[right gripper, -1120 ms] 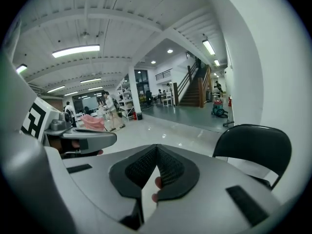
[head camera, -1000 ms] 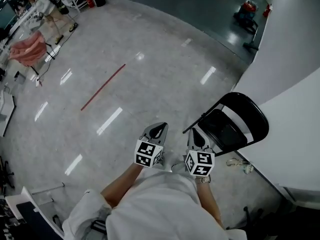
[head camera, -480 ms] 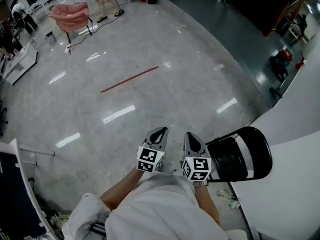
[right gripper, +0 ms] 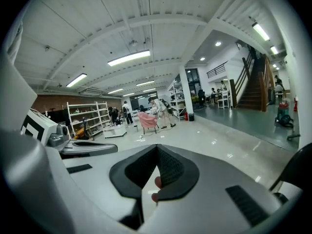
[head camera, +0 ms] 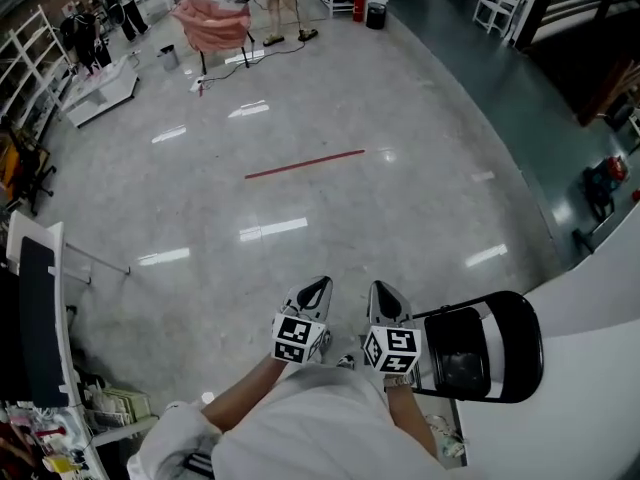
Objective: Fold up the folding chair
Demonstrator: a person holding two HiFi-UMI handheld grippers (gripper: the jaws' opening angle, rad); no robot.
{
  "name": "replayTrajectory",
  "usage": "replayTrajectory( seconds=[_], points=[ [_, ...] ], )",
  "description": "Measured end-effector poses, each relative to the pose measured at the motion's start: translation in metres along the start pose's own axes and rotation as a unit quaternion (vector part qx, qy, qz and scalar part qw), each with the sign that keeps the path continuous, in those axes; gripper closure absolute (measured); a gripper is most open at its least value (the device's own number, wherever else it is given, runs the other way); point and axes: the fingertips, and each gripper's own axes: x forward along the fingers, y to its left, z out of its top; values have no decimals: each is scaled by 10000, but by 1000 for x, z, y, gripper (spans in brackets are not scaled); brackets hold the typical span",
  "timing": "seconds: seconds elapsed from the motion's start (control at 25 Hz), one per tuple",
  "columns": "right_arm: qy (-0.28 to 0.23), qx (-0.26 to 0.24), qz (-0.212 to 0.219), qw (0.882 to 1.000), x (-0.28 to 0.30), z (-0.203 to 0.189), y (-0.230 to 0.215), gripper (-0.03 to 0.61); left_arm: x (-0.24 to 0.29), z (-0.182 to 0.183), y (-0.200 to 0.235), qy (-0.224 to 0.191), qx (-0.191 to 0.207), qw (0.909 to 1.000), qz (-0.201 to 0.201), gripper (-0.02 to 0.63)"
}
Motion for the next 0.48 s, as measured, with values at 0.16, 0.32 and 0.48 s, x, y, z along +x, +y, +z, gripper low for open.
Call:
replayTrajectory(
  seconds=[0.16, 0.32, 0.48],
  points=[
    [156, 13, 278, 9995, -23, -22, -8, 575, -16, -17, -43, 13, -62, 10000, -20, 603],
    [192, 114, 432, 9988, -37, -38, -10, 574, -36, -34, -60, 142, 96, 9996, 204, 603],
    [218, 87, 622, 9978, -41, -45, -2, 574, -52, -42, -53, 134, -58, 9986, 501, 603]
  ],
)
